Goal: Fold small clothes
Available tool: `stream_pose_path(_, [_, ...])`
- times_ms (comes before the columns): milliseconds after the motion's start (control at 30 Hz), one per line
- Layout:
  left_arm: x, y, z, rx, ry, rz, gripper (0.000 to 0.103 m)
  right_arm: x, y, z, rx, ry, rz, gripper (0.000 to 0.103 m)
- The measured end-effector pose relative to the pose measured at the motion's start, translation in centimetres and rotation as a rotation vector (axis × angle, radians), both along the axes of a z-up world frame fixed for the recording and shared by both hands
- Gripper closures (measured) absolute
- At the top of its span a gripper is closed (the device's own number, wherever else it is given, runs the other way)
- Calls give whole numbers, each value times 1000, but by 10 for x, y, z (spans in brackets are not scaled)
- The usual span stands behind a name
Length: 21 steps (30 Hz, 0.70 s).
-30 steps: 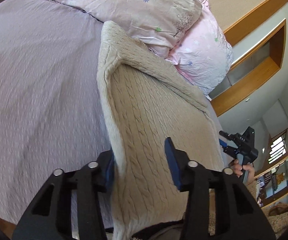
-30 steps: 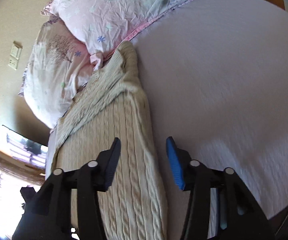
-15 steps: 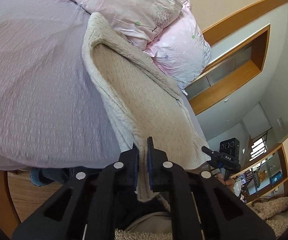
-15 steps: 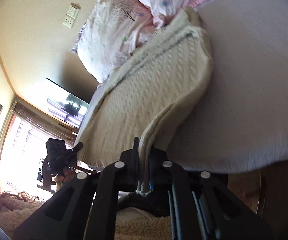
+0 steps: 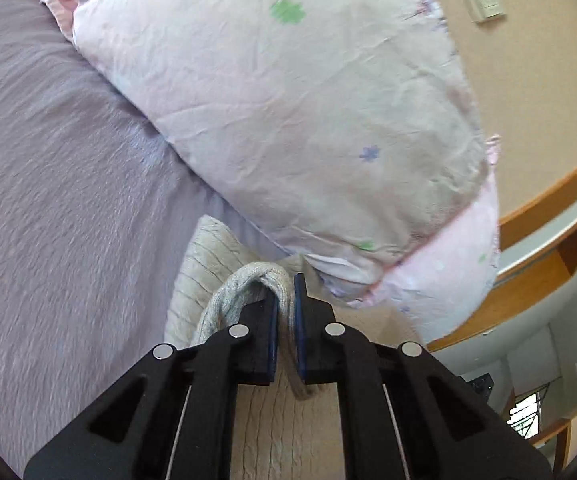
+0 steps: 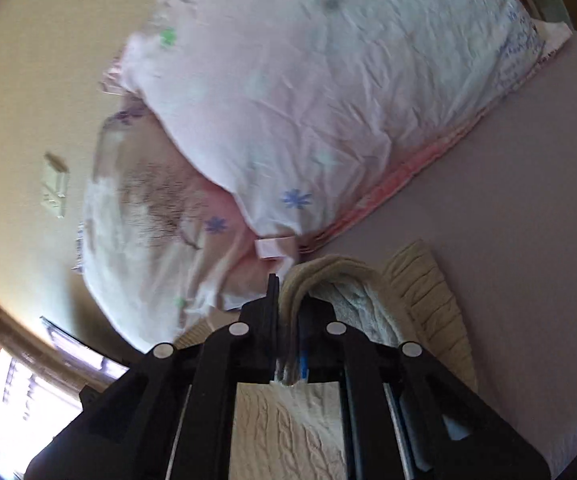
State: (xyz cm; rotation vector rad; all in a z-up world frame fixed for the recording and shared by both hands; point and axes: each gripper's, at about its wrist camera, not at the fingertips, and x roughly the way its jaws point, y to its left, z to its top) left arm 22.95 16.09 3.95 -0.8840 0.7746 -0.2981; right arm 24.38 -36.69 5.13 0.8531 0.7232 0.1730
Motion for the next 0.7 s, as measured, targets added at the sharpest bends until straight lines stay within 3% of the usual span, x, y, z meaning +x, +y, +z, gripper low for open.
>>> stream_pose_path(33, [11,-3,-11,-7,48,-8,96,8,2,-9,-34,45,-28,85])
stream_pose_path(100, [20,-6,-20,-27,75,-23,95,12,2,-17,-77,74,-69,52])
stream_pose_path(133, [18,-5,-19,-36,62,-40,92,10,1,-16,-88,57,-86,29])
stream_pose_path(167, [15,-4,-17,-45,47,-64,75,5,0,-11,-113,41,-112,13])
stream_pose_path(200, [12,-3,-14,-56,38,-86,59,0,-1,-4,-152,36,-147,7])
stream_pose_path(233, [6,1,-9,-68,19,-103,29,-7,-3,3,-175,5,-171,3])
stream_pose_path(300, [-13,8,4,-13,-23,-90,18,-22,-8,12,-198,-67,-179,2])
stream_pose_path(400, [-26,16,6,92,3,-93,20,-28,-11,15,-191,-99,-155,2])
stream_pose_path(467, [-29,21,-7,119,67,-104,35,-23,-10,14,-162,-88,-137,2])
stream_pose_path(533, [-29,22,-22,92,118,-126,46,-20,-9,11,-147,-72,-112,2])
stream_pose_path(600, [-34,20,-27,78,104,-152,54,-20,-6,10,-135,-67,-91,2])
stream_pose_path(700, [-39,11,-30,25,94,-182,55,-23,-4,12,-122,-63,-77,2])
